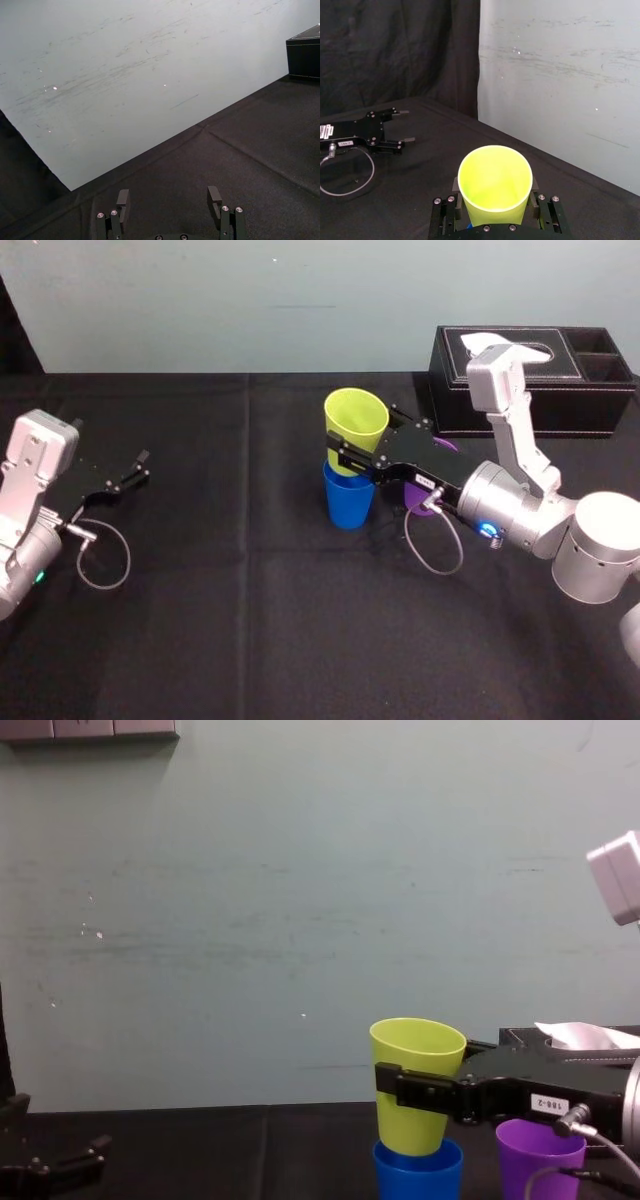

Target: Stack the three plastic cups sequentially using one hand.

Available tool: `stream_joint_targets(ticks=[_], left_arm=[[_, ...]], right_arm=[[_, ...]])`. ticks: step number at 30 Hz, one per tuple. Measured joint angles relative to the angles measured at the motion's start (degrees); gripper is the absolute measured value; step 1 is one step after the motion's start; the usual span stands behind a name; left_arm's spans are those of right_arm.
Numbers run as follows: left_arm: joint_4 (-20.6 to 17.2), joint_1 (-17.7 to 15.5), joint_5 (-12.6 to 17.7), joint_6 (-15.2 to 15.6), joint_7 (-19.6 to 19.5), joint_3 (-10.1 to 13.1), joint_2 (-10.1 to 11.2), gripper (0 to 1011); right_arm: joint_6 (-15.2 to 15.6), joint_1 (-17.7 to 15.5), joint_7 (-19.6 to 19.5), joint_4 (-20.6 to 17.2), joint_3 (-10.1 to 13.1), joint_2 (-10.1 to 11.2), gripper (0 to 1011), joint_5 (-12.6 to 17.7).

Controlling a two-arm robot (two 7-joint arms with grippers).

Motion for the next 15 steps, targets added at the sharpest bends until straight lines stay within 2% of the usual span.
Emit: stream_joint_targets(ticks=[15], left_arm=[[0.00,0.00,0.00,0.00,0.00,0.00,0.00,1011]], right_arm=[[0.03,0.38,-0.05,1.73,-0.54,-0.31,735,-1.12]])
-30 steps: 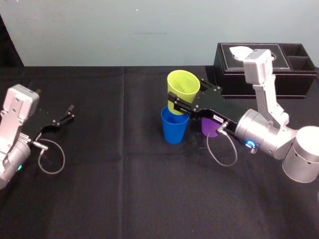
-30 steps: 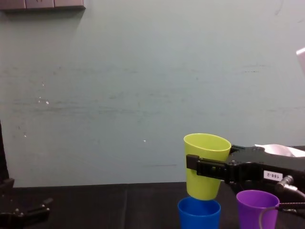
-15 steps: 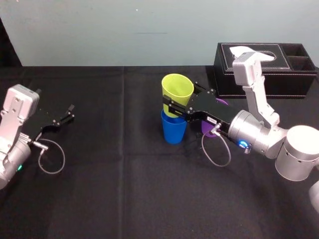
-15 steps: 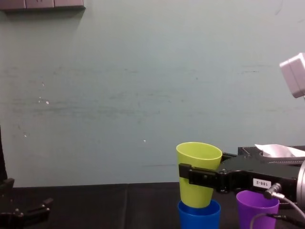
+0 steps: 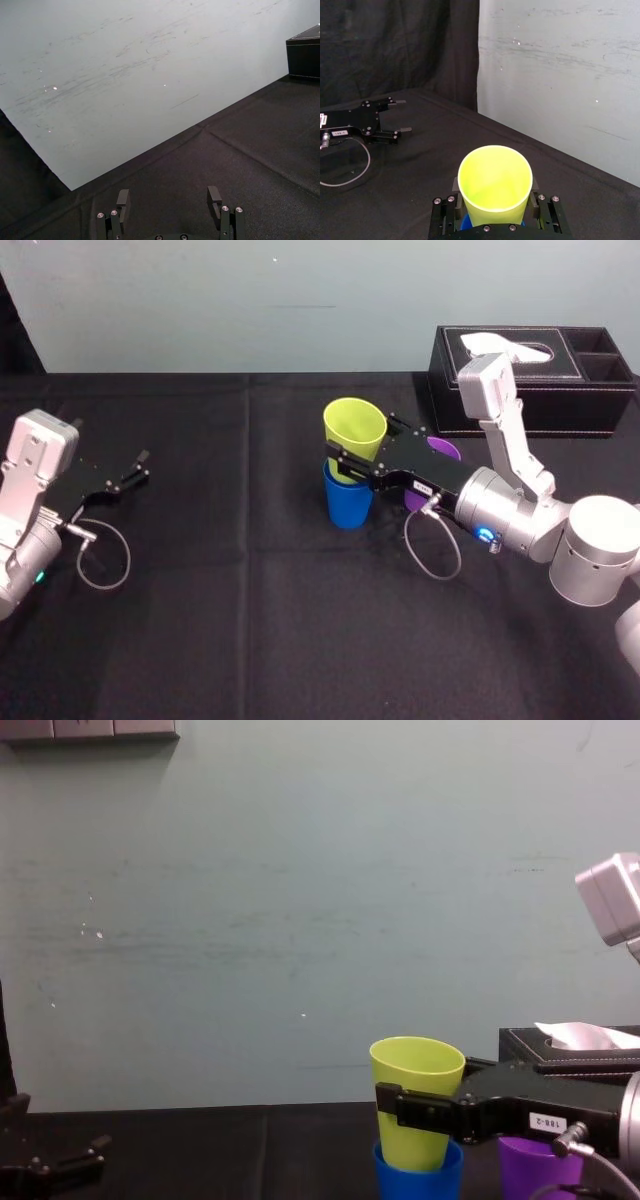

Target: Stack the three plastic cups sequentially using one hand.

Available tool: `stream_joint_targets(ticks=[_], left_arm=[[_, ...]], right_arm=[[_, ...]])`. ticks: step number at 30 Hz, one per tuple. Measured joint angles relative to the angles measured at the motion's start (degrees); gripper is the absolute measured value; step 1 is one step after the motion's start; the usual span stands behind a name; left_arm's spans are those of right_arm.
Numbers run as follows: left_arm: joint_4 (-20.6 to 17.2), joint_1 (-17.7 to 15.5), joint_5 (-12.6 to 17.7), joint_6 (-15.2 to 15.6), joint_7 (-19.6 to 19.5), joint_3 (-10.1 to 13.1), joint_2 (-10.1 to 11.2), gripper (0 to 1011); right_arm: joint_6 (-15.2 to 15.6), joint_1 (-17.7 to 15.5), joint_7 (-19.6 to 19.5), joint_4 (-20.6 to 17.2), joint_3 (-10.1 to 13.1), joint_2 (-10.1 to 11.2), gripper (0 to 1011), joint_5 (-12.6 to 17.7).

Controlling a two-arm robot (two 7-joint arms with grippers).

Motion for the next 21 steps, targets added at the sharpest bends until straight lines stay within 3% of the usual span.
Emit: stream_joint_targets(ticks=[21], left_arm=[[0.00,0.00,0.00,0.00,0.00,0.00,0.00,1011]], right_arm=[[-0.68,-0.10,0.02,2.30,-0.08,-0.95,735,-0.27]])
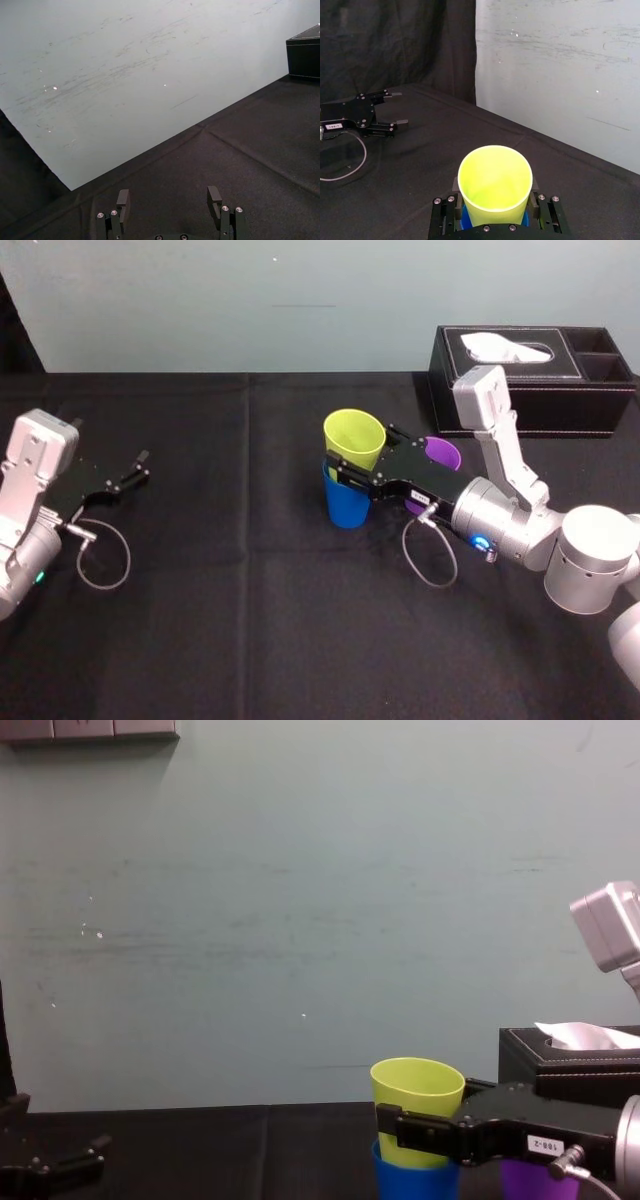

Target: Stack the three plastic cups sequentially using one hand.

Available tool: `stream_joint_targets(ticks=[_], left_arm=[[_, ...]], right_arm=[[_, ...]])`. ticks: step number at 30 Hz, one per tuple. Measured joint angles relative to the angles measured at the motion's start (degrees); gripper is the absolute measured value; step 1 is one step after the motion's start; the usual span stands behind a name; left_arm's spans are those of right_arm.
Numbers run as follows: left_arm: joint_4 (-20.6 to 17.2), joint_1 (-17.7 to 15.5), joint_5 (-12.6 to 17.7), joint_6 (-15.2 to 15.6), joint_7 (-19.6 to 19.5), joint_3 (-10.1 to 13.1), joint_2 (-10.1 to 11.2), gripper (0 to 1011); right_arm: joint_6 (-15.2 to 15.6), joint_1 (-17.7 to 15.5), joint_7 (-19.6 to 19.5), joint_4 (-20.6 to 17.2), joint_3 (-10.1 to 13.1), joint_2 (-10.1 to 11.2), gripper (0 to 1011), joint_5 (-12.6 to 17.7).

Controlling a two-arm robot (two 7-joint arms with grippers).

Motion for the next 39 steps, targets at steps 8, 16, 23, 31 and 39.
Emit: stream_joint_targets(ticks=[8,16,23,31,39], left_arm=[[0.00,0.00,0.00,0.00,0.00,0.00,0.00,1011],[0.00,0.00,0.00,0.00,0.00,0.00,0.00,1011],[0.00,0.00,0.00,0.00,0.00,0.00,0.00,1011],[0.00,0.00,0.00,0.00,0.00,0.00,0.00,1011],[0.00,0.00,0.00,0.00,0.00,0.00,0.00,1012]], right_arm=[[0.06,0.02,0.03,-0.14,0.01,0.07,915,0.01],[0.12,0.02,0.05,-0.21,0.01,0.10,1003,0.01],[-0.04,-1.13,0.00,-2.44,0.80,0.76,1003,0.44],[0.85,-5.47,-1.25,-10.07,2.94,3.64,1003,1.61],[2.23,-11.76,-2.37,-17.12,6.31,7.86,1002,3.59]])
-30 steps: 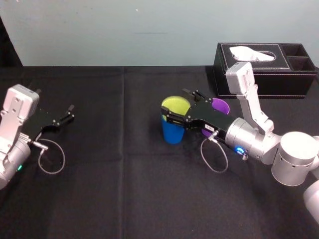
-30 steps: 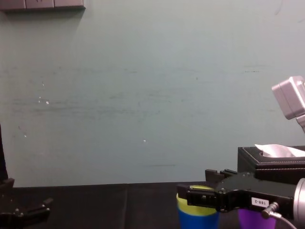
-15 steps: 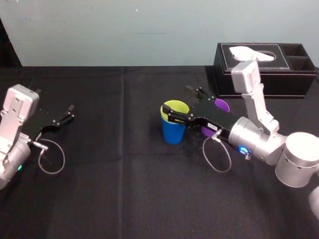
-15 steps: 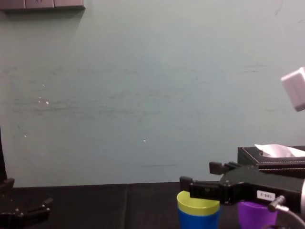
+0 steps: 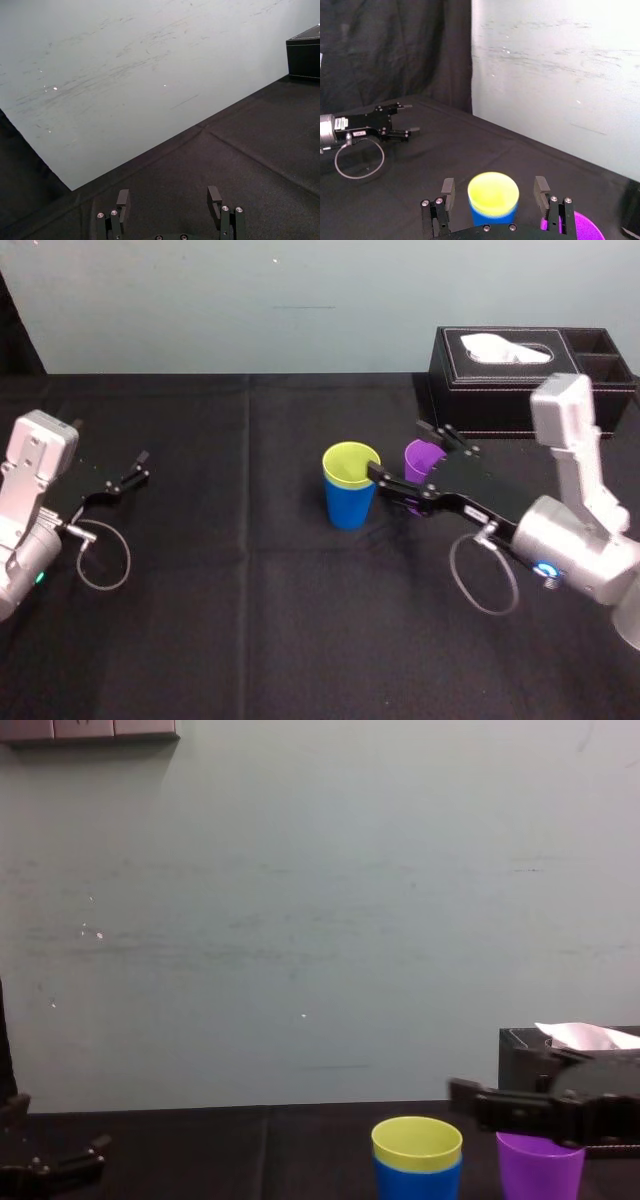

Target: Stack the three plastic cups sequentially using one hand.

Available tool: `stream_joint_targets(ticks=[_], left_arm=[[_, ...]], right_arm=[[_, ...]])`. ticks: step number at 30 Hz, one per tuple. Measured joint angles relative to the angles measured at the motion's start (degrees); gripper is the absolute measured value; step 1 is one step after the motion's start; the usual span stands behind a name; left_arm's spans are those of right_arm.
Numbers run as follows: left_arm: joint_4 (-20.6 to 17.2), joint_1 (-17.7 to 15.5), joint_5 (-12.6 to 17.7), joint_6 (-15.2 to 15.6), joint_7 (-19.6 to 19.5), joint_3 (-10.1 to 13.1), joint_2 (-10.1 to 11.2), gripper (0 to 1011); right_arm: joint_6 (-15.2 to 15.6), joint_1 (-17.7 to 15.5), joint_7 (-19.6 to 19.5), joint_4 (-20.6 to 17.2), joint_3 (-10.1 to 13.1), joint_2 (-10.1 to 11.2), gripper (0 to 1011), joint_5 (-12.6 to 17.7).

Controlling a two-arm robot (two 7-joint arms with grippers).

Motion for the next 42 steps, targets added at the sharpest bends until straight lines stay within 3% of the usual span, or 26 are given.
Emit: stream_joint_targets(ticks=[6,17,28,42], left_arm=[[0.00,0.00,0.00,0.00,0.00,0.00,0.00,1011],[0.00,0.00,0.00,0.00,0.00,0.00,0.00,1011],[0.00,0.00,0.00,0.00,0.00,0.00,0.00,1012],[0.00,0.00,0.00,0.00,0.00,0.00,0.00,1011]], right_arm=[[0.23,-6.43,-1.00,-3.38,3.27,2.74,1003,2.53],[0.77,-11.12,-3.81,-2.31,4.77,3.57,1003,1.35],[1.72,-10.40,-5.31,0.58,5.08,2.21,1003,-1.16],[1.83,-6.52,-8.34,4.67,5.07,-3.13,1002,-5.16]])
